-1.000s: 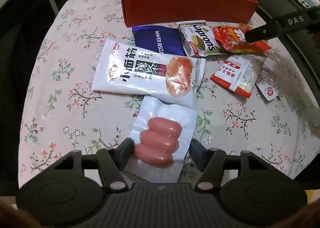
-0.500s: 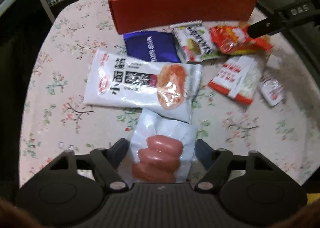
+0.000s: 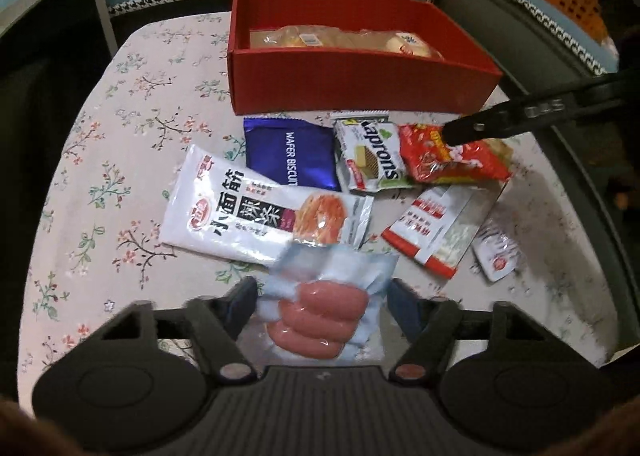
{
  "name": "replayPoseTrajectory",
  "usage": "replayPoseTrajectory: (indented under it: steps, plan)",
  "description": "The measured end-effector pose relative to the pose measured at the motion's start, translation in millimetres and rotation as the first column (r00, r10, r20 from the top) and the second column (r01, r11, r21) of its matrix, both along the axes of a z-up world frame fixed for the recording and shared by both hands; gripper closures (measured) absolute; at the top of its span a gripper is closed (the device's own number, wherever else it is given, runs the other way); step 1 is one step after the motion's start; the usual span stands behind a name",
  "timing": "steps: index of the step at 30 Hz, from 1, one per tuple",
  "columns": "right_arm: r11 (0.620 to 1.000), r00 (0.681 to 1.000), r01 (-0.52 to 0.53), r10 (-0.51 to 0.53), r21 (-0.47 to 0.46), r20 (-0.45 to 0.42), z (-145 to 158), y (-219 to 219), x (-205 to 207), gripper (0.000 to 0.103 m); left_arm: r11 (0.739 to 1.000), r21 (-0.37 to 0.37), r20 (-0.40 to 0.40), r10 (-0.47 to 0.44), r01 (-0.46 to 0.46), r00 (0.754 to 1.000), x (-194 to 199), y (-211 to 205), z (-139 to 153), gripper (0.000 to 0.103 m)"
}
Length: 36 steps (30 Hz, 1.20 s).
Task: Organize snacks
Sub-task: 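Close the left tool on the sausage pack while the right tool grasps the Trolli bag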
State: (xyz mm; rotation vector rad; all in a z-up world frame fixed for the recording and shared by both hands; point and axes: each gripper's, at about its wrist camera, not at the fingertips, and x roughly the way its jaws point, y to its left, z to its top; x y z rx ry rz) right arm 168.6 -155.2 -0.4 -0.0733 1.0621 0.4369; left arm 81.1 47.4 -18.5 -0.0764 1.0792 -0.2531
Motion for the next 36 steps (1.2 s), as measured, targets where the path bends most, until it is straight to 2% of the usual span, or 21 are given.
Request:
replayPoseTrajectory:
  steps: [3,6,9,11,15,18,22,24,26,28,30,33,36]
  plan:
    - [0.999,0.999,-0.048,0.048,-0.021,0.010,-6,10,17,0.019,0.999,-0.053,-0.035,0.007,-0.009,0.999,6,2,-2,0.008]
    - [0.994,0.994,-0.109,0.109,-0.021,-0.001,-18,19,32,0.019,1.000,-0.027,-0.053,-0.006,0.004,0.999,6,-3,-9,0.008]
    - [0.984,0.985,-0.170,0.168,-0.055,-0.050,-35,23,34,0.019,1.000,-0.023,-0.094,-0.008,0.006,0.996,7,-3,-20,0.005]
    - [0.979,0.978,-0.196,0.192,-0.051,-0.077,-37,21,31,0.018,0.999,-0.036,-0.105,-0.001,-0.003,0.994,9,-1,-19,0.000]
    - [0.961,0.960,-0.271,0.266,-0.049,-0.090,-26,17,19,0.015,0.999,-0.050,-0.117,0.007,-0.013,0.993,10,-1,-20,0.000]
    - [0.922,0.923,-0.378,0.369,-0.082,-0.108,-19,24,9,0.010,0.999,-0.052,-0.117,-0.009,0.003,0.993,8,-4,-19,0.000]
    - [0.842,0.871,-0.491,0.471,-0.223,-0.139,-27,45,3,0.007,0.998,-0.056,-0.123,-0.016,0.010,0.992,9,-5,-20,0.000]
    - [0.820,0.861,-0.509,0.490,-0.264,-0.136,-34,55,4,0.007,0.999,-0.050,-0.130,-0.022,0.016,0.991,10,-6,-22,0.000]
    - [0.836,0.873,-0.487,0.471,-0.254,-0.125,-37,60,12,0.011,0.999,-0.047,-0.149,-0.028,0.021,0.988,11,-5,-25,0.000]
    - [0.870,0.895,-0.446,0.429,-0.211,-0.122,-42,61,18,0.017,0.998,-0.050,-0.154,-0.044,0.037,0.987,12,-6,-28,0.000]
    - [0.871,0.904,-0.428,0.418,-0.241,-0.093,-44,65,11,0.021,0.997,-0.033,-0.151,-0.067,0.063,0.986,11,-11,-29,0.000]
    - [0.892,0.923,-0.384,0.379,-0.239,-0.069,-40,61,-1,0.038,0.992,0.038,-0.140,-0.112,0.118,0.984,6,-24,-29,0.000]
    - [0.923,0.946,-0.325,0.318,-0.207,-0.065,-35,46,-4,0.041,0.974,0.136,-0.137,-0.162,0.180,0.977,3,-40,-37,0.000]
